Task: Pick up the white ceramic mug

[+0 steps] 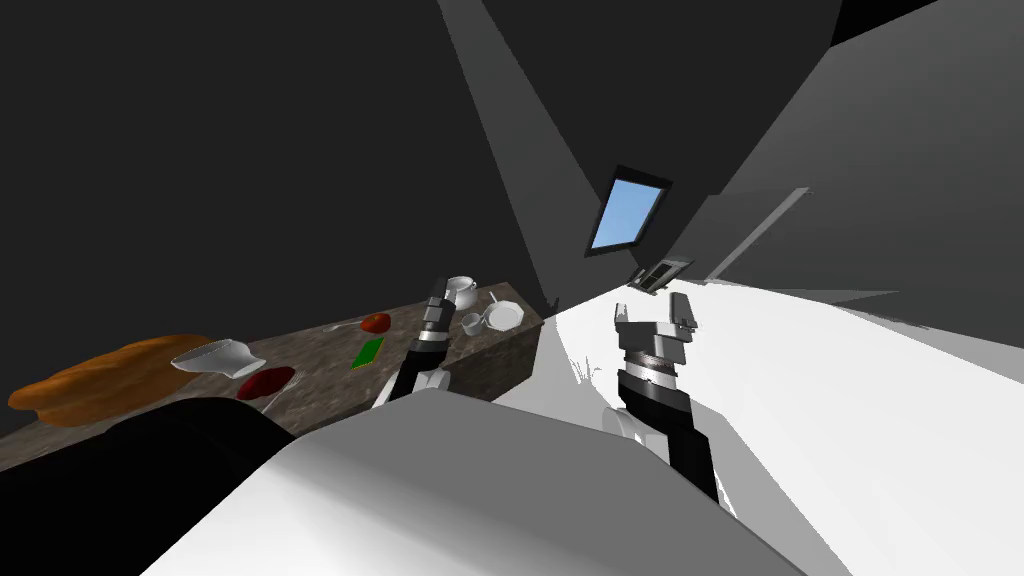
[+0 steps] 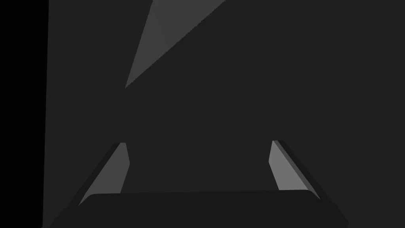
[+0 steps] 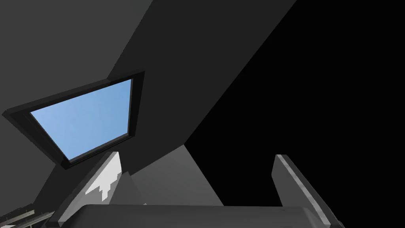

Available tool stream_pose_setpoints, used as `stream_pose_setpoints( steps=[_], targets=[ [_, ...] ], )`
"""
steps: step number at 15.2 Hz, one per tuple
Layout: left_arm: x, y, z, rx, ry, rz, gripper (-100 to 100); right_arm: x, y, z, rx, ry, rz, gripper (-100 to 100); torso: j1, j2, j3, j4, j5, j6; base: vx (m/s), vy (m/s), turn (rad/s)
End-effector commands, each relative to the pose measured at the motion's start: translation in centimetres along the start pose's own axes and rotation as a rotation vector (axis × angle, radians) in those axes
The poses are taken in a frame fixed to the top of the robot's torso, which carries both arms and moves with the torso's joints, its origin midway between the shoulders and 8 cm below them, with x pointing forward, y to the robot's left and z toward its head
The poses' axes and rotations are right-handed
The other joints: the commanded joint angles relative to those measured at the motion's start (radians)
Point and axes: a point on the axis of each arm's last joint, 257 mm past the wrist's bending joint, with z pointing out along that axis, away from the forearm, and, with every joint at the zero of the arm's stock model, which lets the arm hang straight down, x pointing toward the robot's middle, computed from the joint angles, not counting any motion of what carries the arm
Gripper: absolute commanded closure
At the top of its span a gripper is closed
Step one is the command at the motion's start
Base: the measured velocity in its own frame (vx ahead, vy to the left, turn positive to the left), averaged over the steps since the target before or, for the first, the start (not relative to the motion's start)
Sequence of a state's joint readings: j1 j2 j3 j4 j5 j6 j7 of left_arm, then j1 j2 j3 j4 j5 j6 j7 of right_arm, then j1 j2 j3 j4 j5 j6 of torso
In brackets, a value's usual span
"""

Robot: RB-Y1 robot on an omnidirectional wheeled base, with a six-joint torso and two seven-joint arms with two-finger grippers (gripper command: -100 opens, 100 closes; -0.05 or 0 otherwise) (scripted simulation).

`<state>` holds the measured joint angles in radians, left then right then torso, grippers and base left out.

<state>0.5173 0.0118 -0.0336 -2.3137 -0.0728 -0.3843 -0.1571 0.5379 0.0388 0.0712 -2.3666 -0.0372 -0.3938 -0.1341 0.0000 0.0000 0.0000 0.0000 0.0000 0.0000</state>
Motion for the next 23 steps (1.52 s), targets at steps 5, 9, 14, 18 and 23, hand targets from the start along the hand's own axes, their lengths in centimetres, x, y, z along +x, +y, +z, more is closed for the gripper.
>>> stream_pose_setpoints(
  steps=[5, 9, 14, 18, 23],
  targets=[
    [0.2, 2.4, -0.6, -0.073, 0.083, 0.040, -100, 0.0, 0.0, 0.0, 0.000, 0.000, 0.000, 0, 0.001, 0.000, 0.000, 0.000, 0.000, 0.000, -0.002, 0.004, -0.049],
    [-0.4, 5.4, -1.4, -0.174, 0.139, 0.070, -100, 0.0, 0.0, 0.0, 0.000, 0.000, 0.000, 0, 0.001, 0.000, 0.000, 0.000, 0.000, 0.000, -0.004, 0.009, -0.100],
    [-1.0, 8.0, -2.3, -0.268, 0.175, 0.091, -100, 0.0, 0.0, 0.0, 0.000, 0.000, 0.000, 0, 0.001, 0.000, 0.000, 0.000, 0.000, 0.000, -0.002, 0.006, -0.081],
    [-2.0, 10.6, -3.4, -0.365, 0.208, 0.112, -100, 0.0, 0.0, 0.0, 0.000, 0.000, 0.000, 0, 0.001, 0.000, 0.000, 0.000, 0.000, 0.000, -0.001, 0.006, -0.075],
    [-3.2, 13.6, -5.0, -0.488, 0.242, 0.135, -100, 0.0, 0.0, 0.0, 0.000, 0.000, 0.000, 0, 0.001, 0.000, 0.000, 0.000, 0.000, 0.000, -0.001, 0.006, -0.113]
  ],
)
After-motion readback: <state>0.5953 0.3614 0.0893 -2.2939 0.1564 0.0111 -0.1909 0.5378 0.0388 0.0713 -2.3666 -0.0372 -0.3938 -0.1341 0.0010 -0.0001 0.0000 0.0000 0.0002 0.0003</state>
